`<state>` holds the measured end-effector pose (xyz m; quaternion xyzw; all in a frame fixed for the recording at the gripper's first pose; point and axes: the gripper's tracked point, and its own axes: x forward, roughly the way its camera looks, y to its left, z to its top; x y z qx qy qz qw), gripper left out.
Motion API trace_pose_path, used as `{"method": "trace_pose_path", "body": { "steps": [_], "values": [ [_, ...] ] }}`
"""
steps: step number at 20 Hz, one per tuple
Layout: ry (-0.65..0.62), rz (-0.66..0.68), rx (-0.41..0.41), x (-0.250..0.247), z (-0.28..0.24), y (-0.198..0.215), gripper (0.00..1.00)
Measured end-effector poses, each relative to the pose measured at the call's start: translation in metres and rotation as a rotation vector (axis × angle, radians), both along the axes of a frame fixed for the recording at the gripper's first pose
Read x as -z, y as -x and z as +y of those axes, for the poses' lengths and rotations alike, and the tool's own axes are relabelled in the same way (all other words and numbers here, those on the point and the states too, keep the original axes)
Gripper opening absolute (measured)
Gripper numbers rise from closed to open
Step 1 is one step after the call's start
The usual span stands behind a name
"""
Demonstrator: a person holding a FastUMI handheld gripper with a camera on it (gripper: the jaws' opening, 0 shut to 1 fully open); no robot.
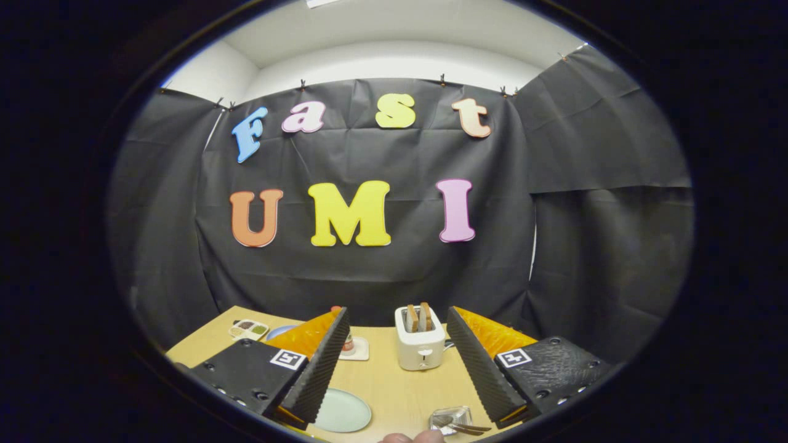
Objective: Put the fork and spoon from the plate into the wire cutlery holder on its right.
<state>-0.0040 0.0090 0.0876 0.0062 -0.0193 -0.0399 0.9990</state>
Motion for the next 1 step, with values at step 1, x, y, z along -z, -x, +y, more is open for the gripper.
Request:
{"method": "trace_pose_path", "body": {
  "steps": [1],
  "values": [
    [-0.001, -0.001, 0.001, -0.0010, -0.0012, 0.0006, 0.97]
  ]
}}
